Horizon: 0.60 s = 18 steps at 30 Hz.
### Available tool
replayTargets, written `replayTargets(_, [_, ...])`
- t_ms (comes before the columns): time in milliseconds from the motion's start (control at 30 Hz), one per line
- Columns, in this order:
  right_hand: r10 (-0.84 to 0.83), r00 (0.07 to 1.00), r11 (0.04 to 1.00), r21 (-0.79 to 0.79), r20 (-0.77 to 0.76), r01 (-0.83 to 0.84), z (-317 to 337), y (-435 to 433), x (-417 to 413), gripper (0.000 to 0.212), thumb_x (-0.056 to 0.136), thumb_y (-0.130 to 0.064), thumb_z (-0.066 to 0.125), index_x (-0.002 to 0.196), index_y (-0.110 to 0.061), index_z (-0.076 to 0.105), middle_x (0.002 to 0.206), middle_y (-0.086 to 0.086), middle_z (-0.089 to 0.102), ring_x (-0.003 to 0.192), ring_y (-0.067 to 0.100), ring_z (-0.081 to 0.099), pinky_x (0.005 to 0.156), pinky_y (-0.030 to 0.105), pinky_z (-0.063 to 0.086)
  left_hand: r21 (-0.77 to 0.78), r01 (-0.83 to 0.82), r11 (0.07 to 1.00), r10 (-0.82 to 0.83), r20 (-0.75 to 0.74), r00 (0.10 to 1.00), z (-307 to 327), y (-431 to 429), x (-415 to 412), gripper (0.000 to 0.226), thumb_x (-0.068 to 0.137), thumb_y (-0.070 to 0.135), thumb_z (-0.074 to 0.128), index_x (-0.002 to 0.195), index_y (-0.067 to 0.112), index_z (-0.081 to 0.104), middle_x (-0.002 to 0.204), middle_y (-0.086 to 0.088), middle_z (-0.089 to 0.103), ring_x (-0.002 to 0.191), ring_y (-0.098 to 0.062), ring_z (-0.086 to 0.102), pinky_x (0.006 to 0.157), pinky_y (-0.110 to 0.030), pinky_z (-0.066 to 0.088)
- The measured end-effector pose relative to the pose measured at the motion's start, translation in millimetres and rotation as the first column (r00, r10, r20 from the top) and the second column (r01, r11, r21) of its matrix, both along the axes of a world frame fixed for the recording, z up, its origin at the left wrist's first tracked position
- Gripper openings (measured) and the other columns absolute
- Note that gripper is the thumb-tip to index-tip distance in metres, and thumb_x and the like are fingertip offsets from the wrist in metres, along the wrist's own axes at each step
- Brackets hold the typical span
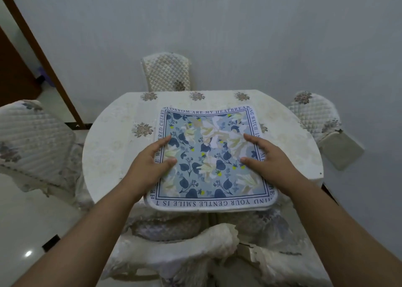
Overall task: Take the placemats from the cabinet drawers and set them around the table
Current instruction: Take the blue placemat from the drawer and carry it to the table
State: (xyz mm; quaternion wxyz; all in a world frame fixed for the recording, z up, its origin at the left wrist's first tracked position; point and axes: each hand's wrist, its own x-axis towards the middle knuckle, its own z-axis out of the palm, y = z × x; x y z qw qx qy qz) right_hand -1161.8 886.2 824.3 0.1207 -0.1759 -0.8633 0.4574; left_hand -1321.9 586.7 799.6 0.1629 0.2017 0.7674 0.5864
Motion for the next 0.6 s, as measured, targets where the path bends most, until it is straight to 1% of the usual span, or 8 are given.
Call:
replayTargets(67, [0.006, 1.0, 1.0, 0.007, 0.019, -0.006, -10, 15, -18, 0.064, 0.084, -0.032, 0.08, 0.139, -0.049, 0.052, 0.132, -0.019, 0.055, 0.111, 0.004, 0.061, 0.086, 0.025, 0.056, -0.051, -0.019, 0.999, 0.018, -0.011, 1.0, -8, 15, -13, 0.06, 0.089, 0.021, 0.077, 0.139, 0.045, 0.056, 0.139, 0.007, 0.059, 0.113, -0.019, 0.067, 0.095, -0.047, 0.057])
replayTargets(100, [0.008, 1.0, 1.0, 0.015, 0.027, -0.008, -16, 23, -28, 0.065, 0.084, -0.033, 0.08, 0.139, -0.05, 0.051, 0.132, -0.021, 0.051, 0.113, 0.004, 0.058, 0.086, 0.025, 0.054, -0.079, -0.024, 0.997, 0.023, -0.022, 0.999, -11, 23, -20, 0.06, 0.089, 0.021, 0.077, 0.14, 0.045, 0.055, 0.139, 0.006, 0.058, 0.113, -0.019, 0.067, 0.095, -0.046, 0.057])
replayTargets(200, [0.026, 0.999, 1.0, -0.014, 0.042, -0.025, -30, 53, -58, 0.064, 0.084, -0.034, 0.08, 0.138, -0.053, 0.051, 0.131, -0.025, 0.047, 0.1, -0.001, 0.055, 0.072, 0.006, 0.044, -0.123, -0.047, 0.991, 0.044, -0.026, 0.999, -16, 48, -41, 0.06, 0.089, 0.022, 0.076, 0.139, 0.048, 0.054, 0.133, 0.012, 0.058, 0.107, -0.011, 0.068, 0.091, -0.039, 0.059])
replayTargets(233, [0.035, 0.998, 0.999, -0.023, 0.044, -0.034, -33, 64, -69, 0.065, 0.084, -0.034, 0.081, 0.139, -0.052, 0.051, 0.133, -0.025, 0.048, 0.105, -0.002, 0.053, 0.076, 0.004, 0.041, -0.128, -0.057, 0.99, 0.055, -0.019, 0.998, -17, 56, -49, 0.06, 0.089, 0.022, 0.077, 0.138, 0.05, 0.054, 0.131, 0.014, 0.058, 0.105, -0.008, 0.068, 0.089, -0.036, 0.06])
replayTargets(300, [0.059, 0.997, 0.998, -0.014, 0.043, -0.058, -40, 86, -92, 0.066, 0.084, -0.035, 0.081, 0.14, -0.049, 0.051, 0.135, -0.024, 0.048, 0.12, -0.005, 0.043, 0.088, 0.011, 0.036, -0.123, -0.075, 0.99, 0.075, -0.003, 0.997, -21, 74, -67, 0.06, 0.089, 0.021, 0.077, 0.135, 0.052, 0.055, 0.129, 0.017, 0.06, 0.101, -0.003, 0.069, 0.083, -0.03, 0.061])
replayTargets(367, [0.066, 0.997, 0.998, -0.009, 0.038, -0.065, -47, 107, -116, 0.065, 0.083, -0.035, 0.081, 0.141, -0.047, 0.052, 0.134, -0.025, 0.047, 0.121, -0.007, 0.041, 0.09, 0.013, 0.033, -0.115, -0.084, 0.99, 0.086, 0.009, 0.996, -28, 94, -87, 0.062, 0.088, 0.017, 0.077, 0.136, 0.051, 0.056, 0.13, 0.018, 0.061, 0.1, 0.0, 0.069, 0.082, -0.027, 0.061])
replayTargets(533, [0.032, 0.999, 0.999, 0.0, 0.043, -0.032, -71, 149, -168, 0.063, 0.083, -0.032, 0.081, 0.139, -0.044, 0.055, 0.134, -0.021, 0.051, 0.124, -0.002, 0.045, 0.101, 0.023, 0.036, -0.13, -0.084, 0.988, 0.091, 0.047, 0.995, -53, 139, -134, 0.066, 0.09, 0.009, 0.074, 0.141, 0.045, 0.054, 0.142, 0.009, 0.055, 0.118, -0.013, 0.063, 0.096, -0.041, 0.057])
replayTargets(600, [0.017, 0.998, 1.0, 0.001, 0.054, -0.017, -83, 164, -191, 0.064, 0.083, -0.031, 0.081, 0.14, -0.043, 0.055, 0.134, -0.02, 0.051, 0.124, -0.001, 0.044, 0.101, 0.024, 0.036, -0.137, -0.096, 0.986, 0.104, 0.05, 0.993, -65, 156, -156, 0.065, 0.089, 0.008, 0.074, 0.142, 0.042, 0.054, 0.144, 0.007, 0.053, 0.121, -0.017, 0.061, 0.1, -0.044, 0.054])
